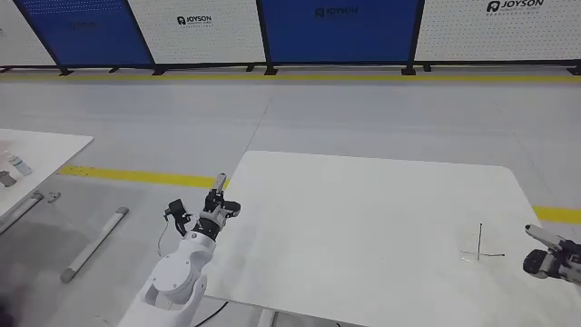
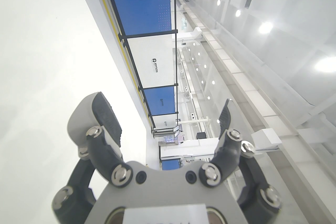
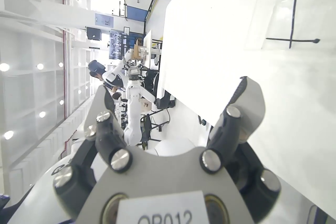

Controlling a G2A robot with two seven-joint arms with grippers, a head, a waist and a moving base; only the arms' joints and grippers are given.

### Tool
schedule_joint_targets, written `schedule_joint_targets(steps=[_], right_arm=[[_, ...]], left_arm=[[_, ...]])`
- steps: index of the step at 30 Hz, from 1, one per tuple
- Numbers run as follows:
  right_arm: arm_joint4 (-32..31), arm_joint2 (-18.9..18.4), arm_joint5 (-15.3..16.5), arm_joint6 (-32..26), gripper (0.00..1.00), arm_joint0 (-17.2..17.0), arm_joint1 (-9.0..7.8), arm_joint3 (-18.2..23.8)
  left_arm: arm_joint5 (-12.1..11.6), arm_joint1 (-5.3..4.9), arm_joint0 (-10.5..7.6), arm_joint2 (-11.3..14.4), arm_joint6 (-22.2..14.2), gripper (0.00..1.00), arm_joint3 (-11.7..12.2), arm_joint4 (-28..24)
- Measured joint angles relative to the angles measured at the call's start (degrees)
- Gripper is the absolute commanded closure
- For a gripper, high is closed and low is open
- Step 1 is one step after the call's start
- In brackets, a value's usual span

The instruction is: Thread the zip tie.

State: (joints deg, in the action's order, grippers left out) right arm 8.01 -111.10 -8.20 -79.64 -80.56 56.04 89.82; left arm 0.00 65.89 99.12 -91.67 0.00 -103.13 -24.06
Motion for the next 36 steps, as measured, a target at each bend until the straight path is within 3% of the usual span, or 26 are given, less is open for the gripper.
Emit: schedule_joint_targets(steps=[4,11,15,31,36], right_arm=[[-2.0,0.3,1.2,0.3,0.00,2.0,-0.53,-2.4],[-10.4,4.8,-5.3,3.6,0.00,9.6,-1.79,-12.2],[-15.2,9.4,-7.1,0.0,0.00,13.7,-2.39,-16.1],[-13.7,9.7,-6.9,0.1,0.00,14.0,-2.38,-16.2],[-15.6,13.3,-4.2,0.4,0.00,14.2,-2.49,-13.2]], left_arm=[[0.0,0.00,0.00,0.0,0.0,0.00,0.0,0.0],[0.0,0.00,0.00,0.0,0.0,0.00,0.0,0.0],[0.0,0.00,0.00,0.0,0.0,0.00,0.0,0.0],[0.0,0.00,0.00,0.0,0.0,0.00,0.0,0.0],[0.0,0.00,0.00,0.0,0.0,0.00,0.0,0.0]])
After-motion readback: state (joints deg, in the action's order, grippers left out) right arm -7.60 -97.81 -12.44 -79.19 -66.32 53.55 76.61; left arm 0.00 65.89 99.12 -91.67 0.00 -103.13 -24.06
